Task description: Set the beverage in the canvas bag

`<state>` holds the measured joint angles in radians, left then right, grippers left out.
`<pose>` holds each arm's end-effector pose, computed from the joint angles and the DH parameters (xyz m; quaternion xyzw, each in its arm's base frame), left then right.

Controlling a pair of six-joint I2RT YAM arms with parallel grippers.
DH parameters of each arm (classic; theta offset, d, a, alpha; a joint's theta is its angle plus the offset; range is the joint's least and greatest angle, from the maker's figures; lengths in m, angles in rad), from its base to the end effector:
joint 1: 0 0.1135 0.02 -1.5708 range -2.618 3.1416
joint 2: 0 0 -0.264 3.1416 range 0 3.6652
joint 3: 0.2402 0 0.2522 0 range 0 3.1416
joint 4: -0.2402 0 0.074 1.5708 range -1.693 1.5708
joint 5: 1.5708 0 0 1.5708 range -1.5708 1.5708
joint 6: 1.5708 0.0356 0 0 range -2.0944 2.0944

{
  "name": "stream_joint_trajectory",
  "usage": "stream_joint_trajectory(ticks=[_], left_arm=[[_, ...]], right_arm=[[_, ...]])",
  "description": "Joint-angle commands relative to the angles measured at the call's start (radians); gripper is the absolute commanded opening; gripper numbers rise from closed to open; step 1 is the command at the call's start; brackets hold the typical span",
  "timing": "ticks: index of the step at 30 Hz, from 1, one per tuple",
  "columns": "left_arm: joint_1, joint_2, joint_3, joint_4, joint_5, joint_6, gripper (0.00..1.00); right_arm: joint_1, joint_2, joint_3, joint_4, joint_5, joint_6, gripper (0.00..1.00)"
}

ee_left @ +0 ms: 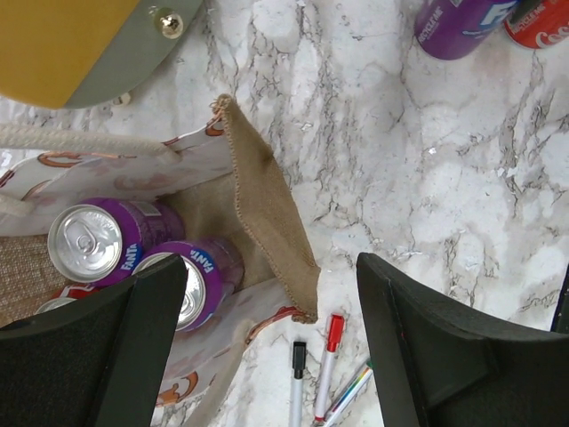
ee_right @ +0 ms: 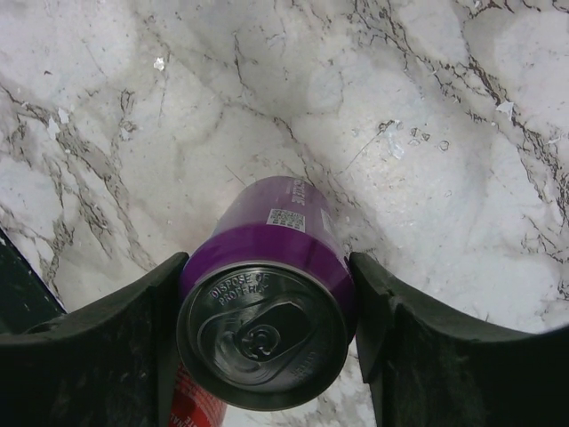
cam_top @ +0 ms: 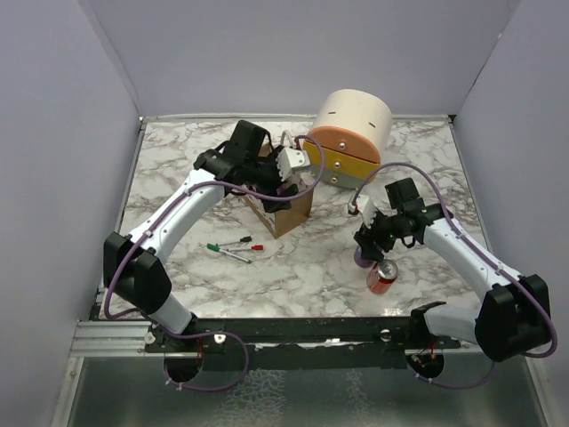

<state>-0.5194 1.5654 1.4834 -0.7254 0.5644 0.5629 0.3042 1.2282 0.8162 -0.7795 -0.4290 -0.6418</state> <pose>0.2853 -0.1851 0.3420 0.5481 0.7105 -0.2506 0.3633 0.2047 0.0798 0.2202 -0.4729 0.8359 0.1751 0.2167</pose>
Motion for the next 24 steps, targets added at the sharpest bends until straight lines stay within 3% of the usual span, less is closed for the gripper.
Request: stream_joint_trajectory(ticks=[1, 6, 14, 21, 24], left_arm=[[-0.029, 0.004, -0.012, -0.019, 0.026, 0.05, 0.79], [-0.058, 0.028, -0.044, 0.04, -0.065, 0.025, 0.79], [-0.06, 0.081, -0.042, 0.137, -0.22, -0.047, 0.77], [-0.068, 0.146, -0.019, 0.136, -0.212, -0.062, 0.65], [-0.083, 0.162, -0.022, 0.13, -0.183, -0.061, 0.54]], right_arm=[[0.007, -0.022, 0.007, 0.072, 0.004, 0.031, 0.53], [0.007, -0.051, 0.045, 0.099, -0.007, 0.061, 0.36], [0.007, -0.067, 0.118, 0.108, -0.018, 0.113, 0.26], [0.007, -0.072, 0.143, 0.112, 0.001, 0.175, 0.23], [0.007, -0.08, 0.155, 0.12, 0.056, 0.201, 0.22]])
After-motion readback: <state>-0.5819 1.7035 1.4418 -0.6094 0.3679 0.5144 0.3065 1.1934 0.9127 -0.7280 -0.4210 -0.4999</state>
